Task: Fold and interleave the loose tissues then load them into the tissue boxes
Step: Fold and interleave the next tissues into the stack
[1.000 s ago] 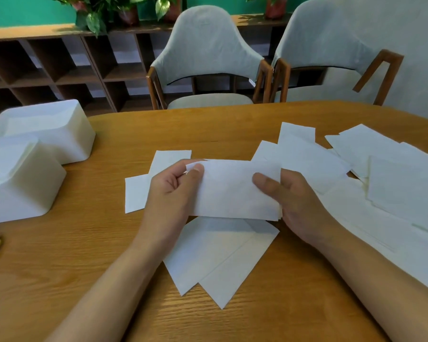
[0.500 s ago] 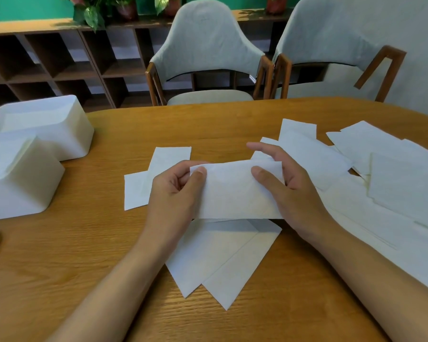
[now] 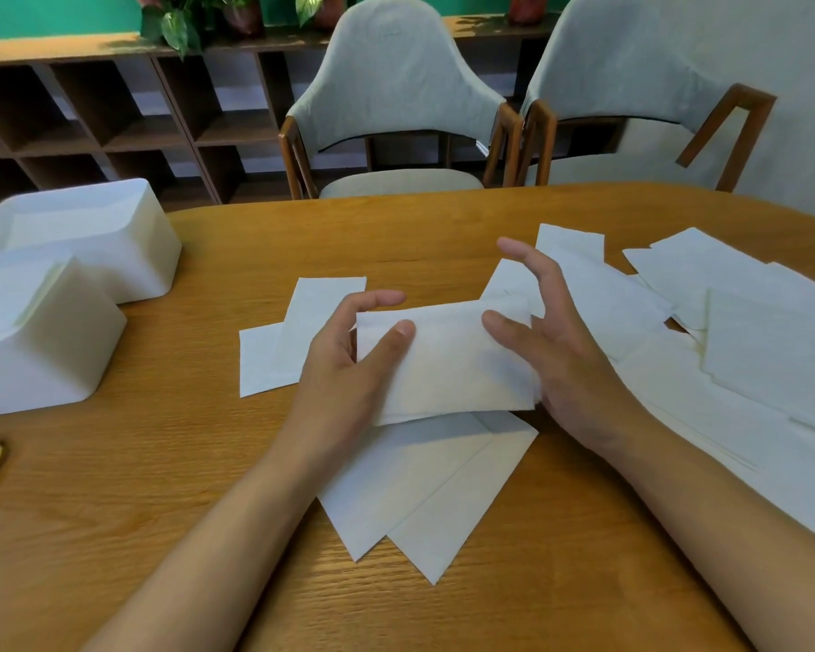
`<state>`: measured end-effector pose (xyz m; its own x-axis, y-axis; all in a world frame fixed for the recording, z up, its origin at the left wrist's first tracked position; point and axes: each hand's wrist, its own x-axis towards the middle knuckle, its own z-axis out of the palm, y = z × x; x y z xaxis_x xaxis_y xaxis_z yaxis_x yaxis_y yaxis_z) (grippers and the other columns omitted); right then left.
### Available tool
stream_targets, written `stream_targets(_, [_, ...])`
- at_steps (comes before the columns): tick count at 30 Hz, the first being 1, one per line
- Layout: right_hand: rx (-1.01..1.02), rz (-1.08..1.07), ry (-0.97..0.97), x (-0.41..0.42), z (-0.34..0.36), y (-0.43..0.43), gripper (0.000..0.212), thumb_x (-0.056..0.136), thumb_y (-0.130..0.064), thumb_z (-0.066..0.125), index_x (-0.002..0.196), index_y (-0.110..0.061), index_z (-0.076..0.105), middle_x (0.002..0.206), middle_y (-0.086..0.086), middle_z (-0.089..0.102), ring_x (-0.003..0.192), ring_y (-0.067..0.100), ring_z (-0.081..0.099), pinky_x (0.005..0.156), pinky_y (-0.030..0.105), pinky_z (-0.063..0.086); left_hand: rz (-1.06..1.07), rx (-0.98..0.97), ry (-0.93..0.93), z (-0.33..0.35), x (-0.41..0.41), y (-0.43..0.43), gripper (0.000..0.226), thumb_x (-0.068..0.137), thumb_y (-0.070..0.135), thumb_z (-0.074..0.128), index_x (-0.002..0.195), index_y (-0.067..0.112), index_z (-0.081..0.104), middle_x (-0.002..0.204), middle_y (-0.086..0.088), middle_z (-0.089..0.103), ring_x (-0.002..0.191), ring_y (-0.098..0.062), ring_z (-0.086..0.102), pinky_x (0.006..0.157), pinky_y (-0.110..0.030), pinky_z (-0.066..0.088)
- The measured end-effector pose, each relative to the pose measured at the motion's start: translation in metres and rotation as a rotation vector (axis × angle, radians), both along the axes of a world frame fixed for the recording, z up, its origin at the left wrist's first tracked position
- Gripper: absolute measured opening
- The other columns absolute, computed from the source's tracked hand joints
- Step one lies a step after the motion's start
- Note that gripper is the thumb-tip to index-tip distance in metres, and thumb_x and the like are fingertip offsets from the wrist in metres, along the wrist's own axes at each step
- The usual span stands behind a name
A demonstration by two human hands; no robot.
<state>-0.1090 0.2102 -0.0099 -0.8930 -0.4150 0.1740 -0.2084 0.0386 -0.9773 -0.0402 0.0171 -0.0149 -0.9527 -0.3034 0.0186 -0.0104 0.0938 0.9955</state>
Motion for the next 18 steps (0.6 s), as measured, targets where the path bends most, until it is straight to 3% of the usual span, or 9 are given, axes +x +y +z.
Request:
stream_targets(2, [0.012, 0.114, -0.019, -0.003, -0.001, 0.005, 0.038, 0.095, -0.035, 0.065, 0.131, -0.045, 0.060, 0.128, -0.033, 0.054, 0.110, -0.012, 0.055, 0.083, 0.013, 0.051, 0.016, 0.019, 0.002, -0.001, 0.000, -0.002, 0.019, 0.101, 0.036, 0.066, 0.117, 0.046, 0.067, 0.108, -0.013, 0.069, 0.099, -0.035, 0.069, 0.084, -0.056, 0.058])
stream_targets(4, [0.100, 0.128, 0.008, -0.004, -0.005, 0.007, 0.021, 0.094, -0.036, 0.066, 0.111, -0.044, 0.075, 0.122, -0.029, 0.061, 0.111, -0.005, 0.055, 0.083, 0.013, 0.051, -0.022, -0.038, 0.031, -0.002, 0.000, -0.004, 0.021, 0.103, 0.034, 0.063, 0.120, 0.047, 0.064, 0.100, -0.010, 0.068, 0.094, -0.033, 0.068, 0.077, -0.052, 0.057])
stream_targets(6, [0.184, 0.034, 0.063, -0.005, -0.008, 0.007, 0.021, 0.095, -0.031, 0.067, 0.104, -0.047, 0.076, 0.117, -0.036, 0.061, 0.109, -0.010, 0.052, 0.080, 0.011, 0.048, -0.089, -0.159, 0.049, 0.000, 0.000, -0.008, 0.027, 0.104, 0.036, 0.060, 0.127, 0.049, 0.058, 0.088, -0.001, 0.060, 0.082, -0.020, 0.061, 0.069, -0.038, 0.051])
stream_targets(8, [0.220, -0.080, 0.113, -0.009, -0.009, 0.008, 0.025, 0.096, -0.027, 0.066, 0.105, -0.048, 0.073, 0.113, -0.046, 0.057, 0.110, -0.018, 0.047, 0.088, 0.013, 0.043, -0.121, -0.324, 0.034, 0.002, 0.000, -0.015, 0.037, 0.101, 0.041, 0.062, 0.135, 0.047, 0.050, 0.092, 0.012, 0.059, 0.081, -0.004, 0.060, 0.068, -0.027, 0.052])
stream_targets(10, [0.234, -0.170, 0.127, -0.013, -0.008, 0.010, 0.025, 0.098, -0.027, 0.065, 0.104, -0.051, 0.070, 0.106, -0.055, 0.052, 0.108, -0.023, 0.044, 0.094, 0.015, 0.041, -0.130, -0.604, -0.011, 0.002, 0.001, -0.026, 0.047, 0.094, 0.046, 0.068, 0.135, 0.044, 0.047, 0.099, 0.018, 0.062, 0.086, -0.004, 0.063, 0.071, -0.024, 0.055])
stream_targets(12, [0.243, -0.230, 0.122, -0.017, -0.009, 0.012, 0.024, 0.098, -0.030, 0.064, 0.103, -0.052, 0.068, 0.108, -0.052, 0.048, 0.109, -0.015, 0.045, 0.095, 0.015, 0.041, -0.196, -0.774, -0.089, 0.003, 0.002, -0.031, 0.048, 0.086, 0.053, 0.074, 0.127, 0.045, 0.051, 0.097, 0.017, 0.062, 0.086, -0.005, 0.062, 0.073, -0.027, 0.054])
stream_targets(15, [0.252, -0.256, 0.121, -0.017, -0.009, 0.013, 0.022, 0.098, -0.030, 0.064, 0.107, -0.049, 0.069, 0.120, -0.040, 0.048, 0.115, -0.002, 0.044, 0.097, 0.017, 0.042, -0.302, -0.872, -0.162, 0.003, 0.002, -0.031, 0.043, 0.078, 0.061, 0.081, 0.113, 0.041, 0.064, 0.094, 0.018, 0.060, 0.086, -0.002, 0.056, 0.068, -0.019, 0.045])
stream_targets(18, [0.269, -0.250, 0.115, -0.016, -0.010, 0.011, 0.022, 0.098, -0.030, 0.064, 0.105, -0.050, 0.068, 0.113, -0.046, 0.046, 0.109, -0.009, 0.045, 0.101, 0.022, 0.043, -0.313, -0.842, -0.170, 0.001, -0.001, -0.030, 0.033, 0.077, 0.054, 0.085, 0.102, 0.037, 0.071, 0.087, 0.016, 0.064, 0.082, 0.000, 0.057, 0.066, -0.016, 0.044])
